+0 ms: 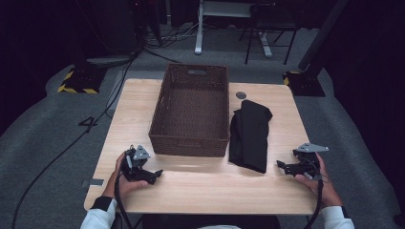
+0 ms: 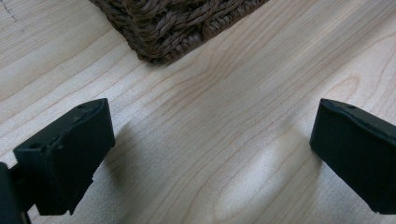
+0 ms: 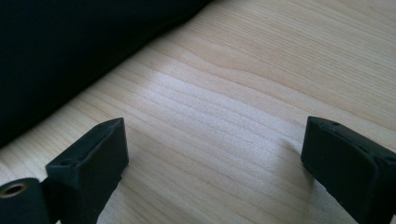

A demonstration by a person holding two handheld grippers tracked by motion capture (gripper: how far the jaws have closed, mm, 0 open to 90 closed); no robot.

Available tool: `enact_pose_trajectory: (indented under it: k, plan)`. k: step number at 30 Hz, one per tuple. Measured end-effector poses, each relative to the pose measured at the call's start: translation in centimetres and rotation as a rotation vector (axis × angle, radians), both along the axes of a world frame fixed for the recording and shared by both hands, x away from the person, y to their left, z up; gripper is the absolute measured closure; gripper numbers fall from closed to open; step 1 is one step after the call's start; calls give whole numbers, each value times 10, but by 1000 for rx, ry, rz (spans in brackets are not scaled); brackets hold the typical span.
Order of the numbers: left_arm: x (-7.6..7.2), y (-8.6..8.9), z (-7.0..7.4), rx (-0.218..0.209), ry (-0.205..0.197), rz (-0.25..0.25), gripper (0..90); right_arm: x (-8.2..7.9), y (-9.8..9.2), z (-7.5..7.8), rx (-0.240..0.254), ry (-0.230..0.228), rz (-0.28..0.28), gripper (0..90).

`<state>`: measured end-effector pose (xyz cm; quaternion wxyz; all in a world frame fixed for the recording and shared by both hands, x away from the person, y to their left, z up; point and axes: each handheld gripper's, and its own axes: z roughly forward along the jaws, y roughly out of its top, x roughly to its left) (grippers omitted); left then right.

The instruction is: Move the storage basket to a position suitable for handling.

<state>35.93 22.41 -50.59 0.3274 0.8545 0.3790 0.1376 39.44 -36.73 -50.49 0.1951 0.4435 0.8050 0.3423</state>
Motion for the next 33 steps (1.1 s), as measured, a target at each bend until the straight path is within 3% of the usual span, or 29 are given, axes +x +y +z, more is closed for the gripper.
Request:
enact_pose_trajectory:
  k: [6,8,10,12,14,15,18,22,26,30,32,33]
  plan:
    - [-2,-4,0,-4,8,0,2,3,-1,0,0,6,-6,73]
    - [-3,-5,0,-3,6,-4,1,5,0,1,-7,4,-6,98]
    - [-4,-6,0,-2,7,-3,2,7,2,3,0,-19,-2,219]
    - [-4,-7,0,-4,4,-8,2,9,5,6,-20,-22,-2,196]
    - [-5,-8,0,-4,7,-8,2,12,8,15,3,-48,-4,219]
    - [-5,-8,0,-3,5,-6,2,15,9,24,40,-73,-3,228]
    - [-6,-9,0,-4,7,-8,3,18,12,31,55,-94,4,227]
    - [-6,-10,0,-3,4,-15,3,28,25,40,61,-118,24,227]
    - [-8,-15,0,-3,2,-56,5,40,45,41,53,-138,66,231]
    - [-7,-23,0,-1,5,-75,2,45,73,31,20,-113,131,249]
    - [-7,-24,0,-3,6,-74,3,45,76,30,25,-105,133,250]
    - [-7,-26,0,-2,7,-74,4,46,78,29,52,-91,142,250]
